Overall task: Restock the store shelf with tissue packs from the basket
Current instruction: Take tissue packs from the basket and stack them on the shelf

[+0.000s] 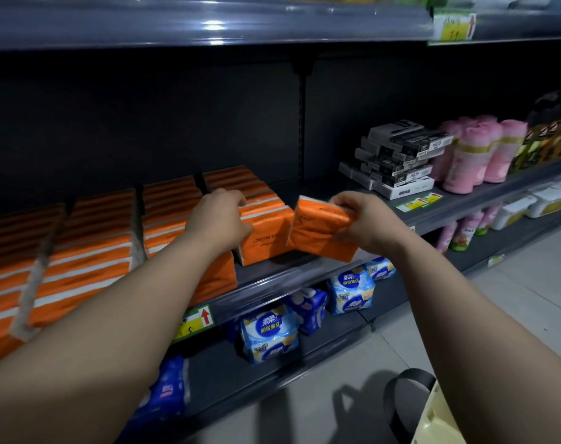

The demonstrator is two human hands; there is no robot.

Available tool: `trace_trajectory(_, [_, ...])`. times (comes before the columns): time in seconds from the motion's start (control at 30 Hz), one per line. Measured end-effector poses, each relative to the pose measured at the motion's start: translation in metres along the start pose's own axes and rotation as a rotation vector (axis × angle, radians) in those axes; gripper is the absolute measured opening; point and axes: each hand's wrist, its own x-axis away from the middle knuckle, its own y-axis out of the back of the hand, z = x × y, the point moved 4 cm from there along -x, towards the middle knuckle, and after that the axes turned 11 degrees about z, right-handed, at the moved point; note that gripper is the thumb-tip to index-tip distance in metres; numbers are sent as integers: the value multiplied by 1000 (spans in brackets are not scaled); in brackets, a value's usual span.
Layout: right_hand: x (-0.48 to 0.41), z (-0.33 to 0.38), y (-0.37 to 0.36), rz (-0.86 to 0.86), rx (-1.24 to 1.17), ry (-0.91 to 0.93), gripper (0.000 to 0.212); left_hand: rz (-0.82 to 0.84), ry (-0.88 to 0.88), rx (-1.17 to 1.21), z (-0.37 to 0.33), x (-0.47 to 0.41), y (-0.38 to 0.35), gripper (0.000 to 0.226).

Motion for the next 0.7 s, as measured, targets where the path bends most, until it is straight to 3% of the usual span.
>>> trace_trajectory(0.17, [-18,18,-29,42,61,89,39,-123,91,109,15,49,13,30])
trace_trajectory(0.27, [-32,21,-49,44,154,84,43,-158,110,83,23,71,6,36])
trace_trajectory(0.7, [-49,22,-91,-196,339,179,44,-152,154,88,38,80,0,40])
